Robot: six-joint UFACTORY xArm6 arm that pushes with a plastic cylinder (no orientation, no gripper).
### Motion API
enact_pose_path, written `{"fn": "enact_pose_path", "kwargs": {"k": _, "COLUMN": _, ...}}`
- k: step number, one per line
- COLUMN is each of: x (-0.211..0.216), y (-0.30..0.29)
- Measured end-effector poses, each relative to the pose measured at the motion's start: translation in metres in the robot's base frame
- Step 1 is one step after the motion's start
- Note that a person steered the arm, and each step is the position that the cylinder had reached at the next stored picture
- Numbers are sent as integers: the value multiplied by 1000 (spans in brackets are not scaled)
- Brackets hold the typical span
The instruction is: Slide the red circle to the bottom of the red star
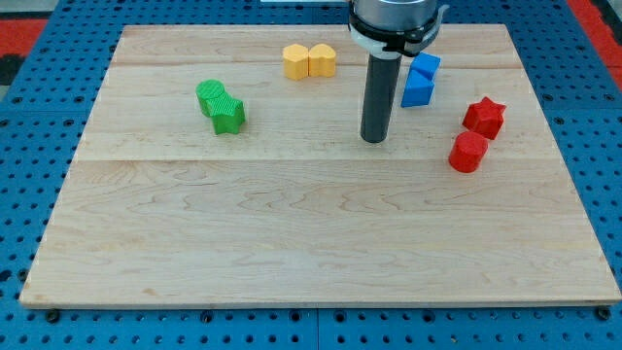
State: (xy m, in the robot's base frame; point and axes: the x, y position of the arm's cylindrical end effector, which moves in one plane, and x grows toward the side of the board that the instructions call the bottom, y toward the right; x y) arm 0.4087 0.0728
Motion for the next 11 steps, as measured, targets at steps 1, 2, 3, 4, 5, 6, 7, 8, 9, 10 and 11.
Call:
{"fn": "enact_pose_path", "kwargs": {"k": 1, "x": 30, "y": 1}}
{"fn": "enact_pose_path", "kwargs": {"k": 2, "x": 30, "y": 1}}
{"fn": "enact_pose_path", "kwargs": {"k": 3, "x": 30, "y": 37}}
{"fn": "enact_pose_path", "kwargs": {"k": 4, "x": 30, "y": 49}}
{"fn": "enact_pose_path", "kwargs": {"k": 5, "x": 30, "y": 60}}
{"fn": "enact_pose_path", "kwargs": {"k": 6, "x": 30, "y": 68}}
{"fn": "enact_pose_path", "kwargs": {"k": 7, "x": 30, "y": 70}}
{"fn": "enact_pose_path", "kwargs": {"k": 8, "x": 30, "y": 92}}
{"fn": "enact_pose_path", "kwargs": {"k": 9, "x": 30, "y": 92}}
{"fn": "enact_pose_path", "kwargs": {"k": 10, "x": 30, "y": 107}}
{"fn": "enact_pose_path", "kwargs": {"k": 11, "x": 30, "y": 112}}
